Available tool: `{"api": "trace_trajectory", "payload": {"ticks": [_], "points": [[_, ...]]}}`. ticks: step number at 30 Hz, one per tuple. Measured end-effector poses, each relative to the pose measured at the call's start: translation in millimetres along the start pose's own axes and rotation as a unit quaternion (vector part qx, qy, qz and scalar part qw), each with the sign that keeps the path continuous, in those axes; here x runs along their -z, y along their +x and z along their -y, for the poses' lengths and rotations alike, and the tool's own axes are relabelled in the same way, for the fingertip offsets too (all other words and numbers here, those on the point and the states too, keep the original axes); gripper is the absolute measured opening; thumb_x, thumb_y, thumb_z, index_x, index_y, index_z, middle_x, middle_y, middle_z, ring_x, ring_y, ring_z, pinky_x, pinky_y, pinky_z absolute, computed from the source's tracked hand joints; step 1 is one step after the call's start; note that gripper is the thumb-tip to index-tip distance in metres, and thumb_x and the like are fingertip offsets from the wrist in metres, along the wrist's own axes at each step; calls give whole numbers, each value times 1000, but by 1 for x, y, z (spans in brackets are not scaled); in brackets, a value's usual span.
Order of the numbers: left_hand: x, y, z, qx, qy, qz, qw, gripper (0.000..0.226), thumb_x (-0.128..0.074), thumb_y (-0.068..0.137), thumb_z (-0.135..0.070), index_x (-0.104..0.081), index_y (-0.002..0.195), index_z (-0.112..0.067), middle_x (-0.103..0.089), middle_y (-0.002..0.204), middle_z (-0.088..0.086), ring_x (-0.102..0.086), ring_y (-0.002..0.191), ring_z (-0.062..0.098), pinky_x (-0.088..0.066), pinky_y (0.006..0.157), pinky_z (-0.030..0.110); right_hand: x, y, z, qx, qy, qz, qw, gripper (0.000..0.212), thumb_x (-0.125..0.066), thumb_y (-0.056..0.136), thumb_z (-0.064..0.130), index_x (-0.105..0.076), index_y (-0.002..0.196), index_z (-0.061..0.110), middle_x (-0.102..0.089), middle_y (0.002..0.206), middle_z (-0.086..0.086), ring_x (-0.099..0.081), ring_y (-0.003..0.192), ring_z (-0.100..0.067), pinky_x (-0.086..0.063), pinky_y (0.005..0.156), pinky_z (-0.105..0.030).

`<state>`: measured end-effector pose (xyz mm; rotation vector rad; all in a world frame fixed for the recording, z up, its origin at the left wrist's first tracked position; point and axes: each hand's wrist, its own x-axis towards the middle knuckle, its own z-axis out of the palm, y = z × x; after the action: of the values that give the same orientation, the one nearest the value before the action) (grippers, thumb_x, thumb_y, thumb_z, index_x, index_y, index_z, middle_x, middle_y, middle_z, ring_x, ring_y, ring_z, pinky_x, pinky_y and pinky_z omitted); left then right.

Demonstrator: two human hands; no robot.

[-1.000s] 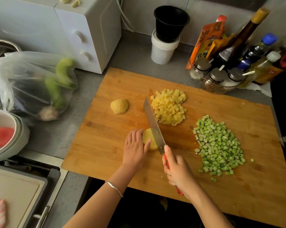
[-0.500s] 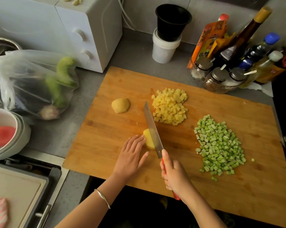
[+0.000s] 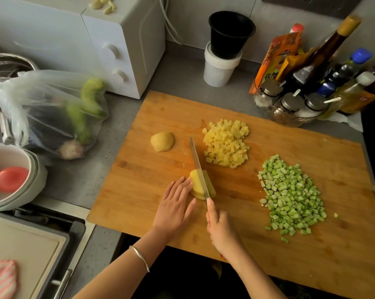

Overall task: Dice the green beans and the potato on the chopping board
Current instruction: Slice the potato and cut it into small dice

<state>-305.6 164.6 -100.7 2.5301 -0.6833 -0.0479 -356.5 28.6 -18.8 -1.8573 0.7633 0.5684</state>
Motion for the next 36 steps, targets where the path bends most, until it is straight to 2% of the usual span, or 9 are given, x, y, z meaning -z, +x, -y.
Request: {"api": "trace_trajectory", "payload": {"ticks": [7, 11, 14, 18, 24, 27, 29, 32, 36], "points": [[-3, 1, 2, -2, 22, -3, 1000, 53, -30, 98, -51, -40, 138, -19, -43, 144, -1, -25, 140, 14, -10, 117, 32, 32, -5, 18, -31, 132, 77, 988, 53, -36, 95, 61, -42, 72, 14, -30, 47, 3, -25, 37, -11, -21, 39, -22], [0, 10, 6, -12, 0, -22, 1000, 56, -43, 87, -61, -40, 125, -20, -43, 138, 3, -27, 136, 21, -27, 113, 39, 46, -12, 19, 4, 158, 81, 984, 53, -38, 93, 61, -45, 73, 13, -31, 47, 2, -25, 36, -12, -22, 38, -21], [8, 26, 11, 0, -41, -13, 999, 76, -58, 72, -67, -40, 124, -15, -34, 147, 10, -26, 137, 24, -22, 114, 36, 50, -15, 19, 21, 158, 72, 985, 55, -39, 87, 65, -45, 72, 13, -32, 48, 1, -26, 36, -12, -23, 38, -22], [16, 42, 10, 46, -110, 51, 992, 101, -75, 64, -61, -26, 143, -21, -34, 147, -2, -23, 139, 16, -20, 117, 37, 53, -18, 14, 19, 157, 66, 985, 54, -38, 93, 61, -44, 71, 13, -32, 48, 1, -26, 37, -13, -22, 39, -22], [13, 41, 7, 32, -132, 14, 991, 96, -76, 62, -60, -36, 139, -20, -52, 130, -5, -42, 125, 15, -36, 106, 35, 50, -24, 7, 29, 155, 63, 985, 54, -37, 92, 61, -43, 70, 12, -31, 49, 0, -25, 37, -13, -21, 39, -22], [10, 36, 8, 28, -125, 10, 992, 96, -68, 65, -68, -35, 141, -18, -47, 137, -5, -35, 132, 16, -32, 110, 35, 44, -27, 7, 28, 155, 70, 985, 54, -37, 91, 62, -42, 70, 12, -30, 49, -1, -24, 39, -14, -19, 41, -23], [9, 28, 7, 63, -127, 3, 990, 86, -54, 75, -72, -37, 140, -20, -43, 140, -5, -28, 136, 14, -26, 113, 35, 38, -28, 7, 21, 153, 76, 985, 55, -38, 86, 65, -41, 70, 12, -29, 49, -1, -24, 39, -14, -19, 41, -24], [11, 15, 0, 149, -141, -57, 977, 56, -37, 88, -62, -51, 122, -21, -50, 122, -5, -36, 124, 14, -31, 108, 36, 27, -29, 7, 10, 144, 71, 987, 56, -38, 79, 69, -40, 70, 13, -30, 47, 2, -25, 38, -13, -19, 42, -24], [9, 18, -12, 205, -130, -55, 968, 27, -49, 93, -48, -62, 102, -26, -42, 110, -8, -31, 123, 18, -19, 107, 34, 17, -28, 11, -16, 134, 56, 989, 52, -37, 90, 62, -40, 70, 15, -31, 44, 5, -25, 38, -11, -20, 41, -22]]}}
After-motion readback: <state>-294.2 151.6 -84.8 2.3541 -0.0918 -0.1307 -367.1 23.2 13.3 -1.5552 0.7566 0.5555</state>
